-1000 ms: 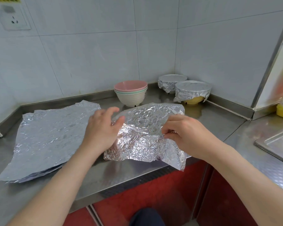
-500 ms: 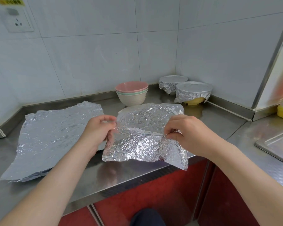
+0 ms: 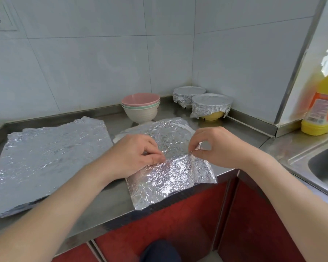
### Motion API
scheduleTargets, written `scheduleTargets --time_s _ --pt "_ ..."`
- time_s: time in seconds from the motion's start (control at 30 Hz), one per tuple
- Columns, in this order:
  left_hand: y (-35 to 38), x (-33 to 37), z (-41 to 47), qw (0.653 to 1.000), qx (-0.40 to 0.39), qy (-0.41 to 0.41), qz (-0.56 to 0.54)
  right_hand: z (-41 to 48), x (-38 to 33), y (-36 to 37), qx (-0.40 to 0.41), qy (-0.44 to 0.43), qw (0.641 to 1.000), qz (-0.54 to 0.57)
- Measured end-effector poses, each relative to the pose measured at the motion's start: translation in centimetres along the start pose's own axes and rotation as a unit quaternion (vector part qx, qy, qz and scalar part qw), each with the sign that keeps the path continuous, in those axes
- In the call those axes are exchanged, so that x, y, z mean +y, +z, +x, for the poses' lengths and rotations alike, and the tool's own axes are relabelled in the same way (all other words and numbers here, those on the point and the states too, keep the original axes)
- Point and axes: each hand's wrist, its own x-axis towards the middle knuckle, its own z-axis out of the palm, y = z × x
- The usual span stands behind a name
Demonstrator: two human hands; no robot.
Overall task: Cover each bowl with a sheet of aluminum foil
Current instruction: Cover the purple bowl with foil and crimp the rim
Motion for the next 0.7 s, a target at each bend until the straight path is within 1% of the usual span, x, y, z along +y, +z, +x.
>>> scheduleTargets --time_s 0.1,0.2,0.27,0.37,0.5,0.63,0.7 --pt "0.9 -0.6 -0.3 0.997 0.028 0.057 0.047 -0.2 -0.7 -0.2 0.016 0.001 0.999 0.029" --pt "1.2 -0.5 -0.8 0.994 0.080 0.070 0.023 -0.3 -1.8 0.5 0.011 -0.014 0.998 0.054" --pt "1.5 -0.2 -1.0 0.993 0.096 0.075 0.012 -0.2 -2.1 1.1 0.005 -0.017 0.998 0.063" --pt "2.0 -0.3 -1.0 0.989 0.107 0.095 0.029 -0.1 -2.2 1.8 0.017 -0.023 0.999 0.046" --pt "2.1 -0.7 -1.0 0.978 0.113 0.149 0.095 0.2 -2.3 2.2 0.032 -0.035 0.999 0.026" --pt "2.2 -0.9 -1.0 0.963 0.136 0.191 0.134 0.4 -2.1 2.3 0.032 -0.035 0.999 0.017" --pt "2.4 -1.1 -1.1 0.960 0.143 0.195 0.144 0.5 -2.2 2.3 0.026 -0.038 0.999 0.007"
